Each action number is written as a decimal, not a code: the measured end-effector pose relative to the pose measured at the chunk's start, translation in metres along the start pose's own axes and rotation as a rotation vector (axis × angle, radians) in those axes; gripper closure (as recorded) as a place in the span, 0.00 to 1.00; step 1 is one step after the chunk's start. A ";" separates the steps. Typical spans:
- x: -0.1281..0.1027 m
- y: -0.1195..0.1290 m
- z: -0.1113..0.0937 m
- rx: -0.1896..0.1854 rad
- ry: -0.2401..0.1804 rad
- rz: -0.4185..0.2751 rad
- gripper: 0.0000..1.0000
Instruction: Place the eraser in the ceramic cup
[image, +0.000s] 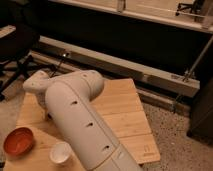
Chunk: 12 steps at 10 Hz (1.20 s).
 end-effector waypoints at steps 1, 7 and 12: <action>-0.007 -0.001 -0.003 0.001 -0.030 0.018 0.67; 0.003 0.000 -0.066 -0.059 -0.180 0.124 1.00; 0.042 0.012 -0.143 -0.182 -0.388 0.157 1.00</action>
